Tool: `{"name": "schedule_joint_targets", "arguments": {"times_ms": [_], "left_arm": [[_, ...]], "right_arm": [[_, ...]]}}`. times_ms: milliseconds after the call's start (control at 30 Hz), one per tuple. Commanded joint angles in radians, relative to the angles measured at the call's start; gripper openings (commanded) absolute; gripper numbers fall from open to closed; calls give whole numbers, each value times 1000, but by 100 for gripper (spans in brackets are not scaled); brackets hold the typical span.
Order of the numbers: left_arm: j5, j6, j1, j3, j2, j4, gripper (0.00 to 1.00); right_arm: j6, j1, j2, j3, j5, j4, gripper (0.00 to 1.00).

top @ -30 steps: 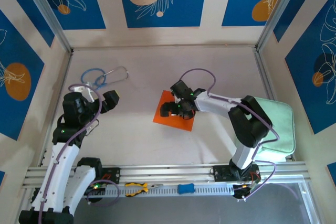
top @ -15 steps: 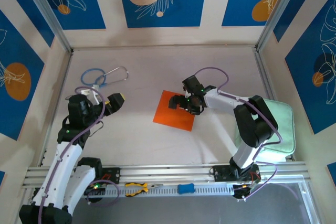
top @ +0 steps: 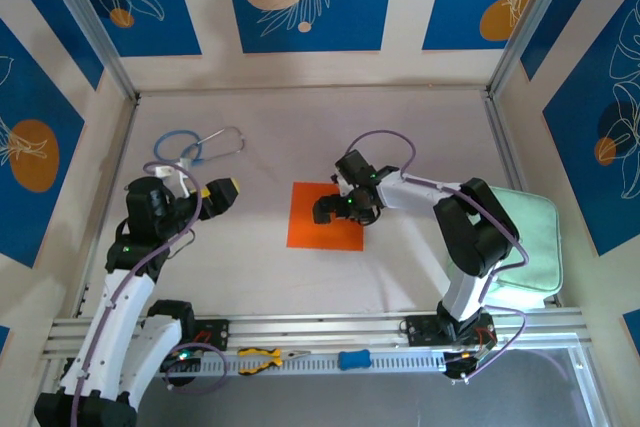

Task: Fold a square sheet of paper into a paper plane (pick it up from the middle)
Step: Move the square sheet of paper to the center of the table.

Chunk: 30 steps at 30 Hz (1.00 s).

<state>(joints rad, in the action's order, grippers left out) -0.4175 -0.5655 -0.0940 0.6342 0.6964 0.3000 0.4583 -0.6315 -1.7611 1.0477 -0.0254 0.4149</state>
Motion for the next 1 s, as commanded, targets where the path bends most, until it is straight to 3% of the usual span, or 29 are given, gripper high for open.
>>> {"name": "schedule_joint_targets", "arguments": {"times_ms": [0,267,400,500,600,733,967], "left_arm": [[2,27,-7,27,-6,16,100],[-44,2,-7,27,7,1,100],[-69,-44,-24,15,56,-33,100],[-40,-32,-76,41,118,0,100],[31,-4,-163,84,194,58,100],[140,28,-273,137,263,97,100],[209,41,-289,140,246,108,100]], "right_arm": [[-76,-38,-38,-14,-94,28,100],[45,-66,21,4,-198,-38,100],[144,-50,122,-14,-154,-59,99],[248,7,195,-69,-114,-63,99],[275,53,233,-127,-182,-118,99],[271,44,199,-127,-240,-140,100],[255,-30,48,8,-145,-56,100]]}}
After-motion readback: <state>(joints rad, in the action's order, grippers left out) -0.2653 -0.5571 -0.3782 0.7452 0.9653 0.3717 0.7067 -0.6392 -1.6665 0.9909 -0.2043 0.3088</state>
